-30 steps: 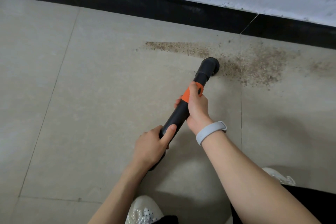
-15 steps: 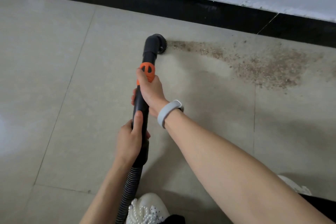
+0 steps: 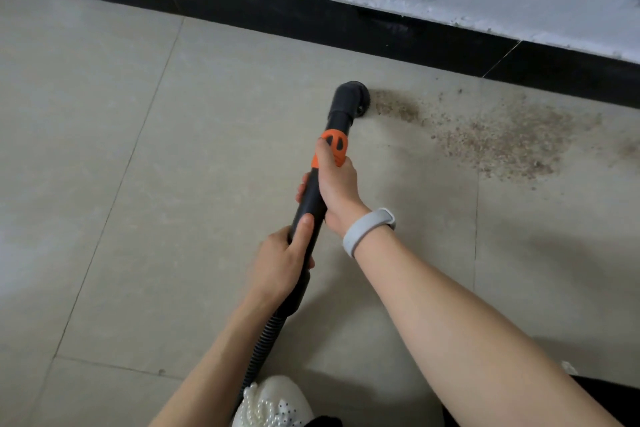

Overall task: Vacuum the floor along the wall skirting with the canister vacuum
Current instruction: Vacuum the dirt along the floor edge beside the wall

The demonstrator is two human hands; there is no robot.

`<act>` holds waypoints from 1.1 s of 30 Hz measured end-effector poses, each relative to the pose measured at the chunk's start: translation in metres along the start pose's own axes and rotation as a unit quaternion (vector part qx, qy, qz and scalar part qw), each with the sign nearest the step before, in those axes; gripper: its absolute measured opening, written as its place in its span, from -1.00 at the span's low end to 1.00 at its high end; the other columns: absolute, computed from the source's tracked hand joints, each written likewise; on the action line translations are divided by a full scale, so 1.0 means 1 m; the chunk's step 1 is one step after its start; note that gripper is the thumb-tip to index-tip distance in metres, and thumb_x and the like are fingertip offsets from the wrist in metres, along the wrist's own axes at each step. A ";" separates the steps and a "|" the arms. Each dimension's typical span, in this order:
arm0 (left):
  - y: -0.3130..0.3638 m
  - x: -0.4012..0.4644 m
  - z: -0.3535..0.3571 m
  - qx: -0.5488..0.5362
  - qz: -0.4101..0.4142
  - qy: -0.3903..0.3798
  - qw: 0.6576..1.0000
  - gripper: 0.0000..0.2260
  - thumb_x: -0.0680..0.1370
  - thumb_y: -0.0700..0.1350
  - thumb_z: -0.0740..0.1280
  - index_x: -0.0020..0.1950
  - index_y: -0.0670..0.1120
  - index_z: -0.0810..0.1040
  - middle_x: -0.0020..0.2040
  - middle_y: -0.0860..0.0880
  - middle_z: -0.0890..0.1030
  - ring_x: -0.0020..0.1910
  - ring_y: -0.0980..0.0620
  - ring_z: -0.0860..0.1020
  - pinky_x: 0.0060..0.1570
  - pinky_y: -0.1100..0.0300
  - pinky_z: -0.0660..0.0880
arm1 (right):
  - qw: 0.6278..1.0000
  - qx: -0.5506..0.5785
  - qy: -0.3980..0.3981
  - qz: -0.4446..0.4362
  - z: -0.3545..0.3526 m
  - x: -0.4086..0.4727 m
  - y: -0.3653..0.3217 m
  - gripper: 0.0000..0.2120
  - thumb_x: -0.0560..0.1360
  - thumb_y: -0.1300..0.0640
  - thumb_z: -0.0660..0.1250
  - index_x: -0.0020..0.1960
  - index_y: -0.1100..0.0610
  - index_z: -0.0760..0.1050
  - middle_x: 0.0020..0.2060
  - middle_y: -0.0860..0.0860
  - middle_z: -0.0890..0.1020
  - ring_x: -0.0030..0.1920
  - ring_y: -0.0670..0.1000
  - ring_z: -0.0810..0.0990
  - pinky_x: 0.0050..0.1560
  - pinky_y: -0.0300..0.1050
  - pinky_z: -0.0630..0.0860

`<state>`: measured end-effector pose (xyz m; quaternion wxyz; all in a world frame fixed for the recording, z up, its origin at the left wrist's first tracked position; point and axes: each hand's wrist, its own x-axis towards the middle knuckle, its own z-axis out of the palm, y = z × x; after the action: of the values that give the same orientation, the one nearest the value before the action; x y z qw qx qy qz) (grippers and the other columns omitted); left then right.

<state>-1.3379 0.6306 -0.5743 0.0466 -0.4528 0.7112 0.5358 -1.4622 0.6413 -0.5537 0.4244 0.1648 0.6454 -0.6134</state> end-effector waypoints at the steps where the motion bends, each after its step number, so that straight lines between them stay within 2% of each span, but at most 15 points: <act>1: 0.004 0.001 0.005 0.014 0.007 -0.015 1.000 -0.45 0.58 0.23 0.07 -0.34 -0.13 0.54 -0.46 0.02 0.59 -0.38 0.03 0.59 -0.18 0.11 0.50 | 1.000 0.010 0.014 0.001 -0.009 -0.001 -0.003 -0.73 0.55 -0.01 0.23 -0.19 0.14 0.27 -0.49 0.10 0.40 -0.57 0.06 0.41 -0.49 -0.22 0.41; 3: 0.013 0.002 0.014 0.041 0.021 -0.045 0.998 -0.44 0.54 0.29 0.05 -0.33 -0.12 0.54 -0.46 0.03 0.59 -0.35 0.04 0.60 -0.16 0.12 0.49 | 0.999 0.025 0.040 0.001 -0.024 -0.001 -0.009 -0.74 0.56 -0.01 0.22 -0.17 0.14 0.28 -0.49 0.10 0.41 -0.57 0.07 0.41 -0.48 -0.19 0.41; 6: 0.027 0.005 0.026 0.071 0.034 -0.084 0.993 -0.49 0.59 0.22 0.06 -0.33 -0.10 0.52 -0.45 0.04 0.58 -0.34 0.01 0.60 -0.14 0.12 0.49 | 0.996 0.038 0.079 -0.003 -0.045 -0.001 -0.015 -0.76 0.56 0.00 0.21 -0.13 0.15 0.30 -0.49 0.09 0.41 -0.59 0.05 0.41 -0.49 -0.20 0.43; 9: 0.036 0.007 0.037 0.080 0.041 -0.117 0.989 -0.50 0.59 0.23 0.05 -0.30 -0.09 0.50 -0.44 0.04 0.59 -0.33 -0.01 0.60 -0.10 0.08 0.53 | 0.993 0.043 0.109 -0.008 -0.062 -0.002 -0.021 -0.76 0.57 0.00 0.20 -0.16 0.14 0.31 -0.48 0.08 0.42 -0.59 0.04 0.42 -0.45 -0.17 0.44; 13: 0.041 0.007 0.042 0.065 0.058 -0.109 0.990 -0.50 0.58 0.24 0.05 -0.30 -0.09 0.50 -0.43 0.04 0.60 -0.32 0.00 0.61 -0.09 0.06 0.54 | 0.992 0.035 0.122 -0.015 -0.066 0.000 -0.029 -0.75 0.57 0.00 0.20 -0.17 0.15 0.31 -0.48 0.08 0.43 -0.59 0.05 0.43 -0.45 -0.15 0.45; 18: 0.036 0.007 0.018 -0.017 0.043 -0.012 0.999 -0.48 0.59 0.19 0.07 -0.29 -0.17 0.55 -0.47 0.02 0.58 -0.39 0.04 0.59 -0.21 0.16 0.50 | 0.998 -0.031 0.047 -0.041 -0.019 0.000 -0.037 -0.75 0.57 0.01 0.21 -0.16 0.16 0.27 -0.49 0.11 0.42 -0.61 0.06 0.41 -0.55 -0.24 0.42; 21: 0.027 0.009 -0.004 -0.090 0.012 0.048 0.995 -0.46 0.62 0.12 0.08 -0.39 -0.19 0.51 -0.48 -0.04 0.57 -0.51 0.11 0.52 -0.41 0.34 0.43 | 0.996 -0.075 -0.013 -0.042 0.023 0.004 -0.032 -0.76 0.56 0.00 0.23 -0.02 0.18 0.29 -0.48 0.12 0.43 -0.62 0.05 0.42 -0.51 -0.20 0.43; 24: 0.016 0.009 -0.021 -0.141 -0.027 0.086 0.986 -0.43 0.63 0.12 0.06 -0.41 -0.20 0.51 -0.48 -0.09 0.57 -0.50 0.06 0.53 -0.39 0.27 0.44 | 0.992 -0.105 -0.057 -0.028 0.059 0.010 -0.021 -0.72 0.55 -0.02 0.24 0.08 0.19 0.33 -0.46 0.12 0.44 -0.58 0.06 0.42 -0.48 -0.15 0.46; 28: 0.006 0.011 -0.037 -0.184 -0.060 0.104 0.976 -0.41 0.63 0.13 0.04 -0.40 -0.22 0.51 -0.43 -0.16 0.59 -0.45 0.00 0.55 -0.32 0.17 0.45 | 0.986 -0.135 -0.097 -0.007 0.086 0.012 -0.011 -0.60 0.55 -0.01 0.23 0.24 0.24 0.32 -0.47 0.10 0.44 -0.57 0.05 0.43 -0.46 -0.15 0.47; 33: 0.008 0.014 -0.037 -0.177 -0.072 0.080 0.978 -0.40 0.63 0.14 0.03 -0.40 -0.23 0.52 -0.47 -0.12 0.58 -0.51 0.08 0.53 -0.37 0.23 0.44 | 0.987 -0.136 -0.087 0.006 0.082 0.014 -0.012 -0.58 0.56 -0.02 0.22 0.28 0.22 0.30 -0.46 0.09 0.44 -0.57 0.04 0.42 -0.48 -0.18 0.46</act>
<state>-1.3356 0.5931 -0.5608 -0.0531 -0.5455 0.5722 0.6101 -1.4509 0.5582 -0.5474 0.5010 0.0551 0.6826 -0.5292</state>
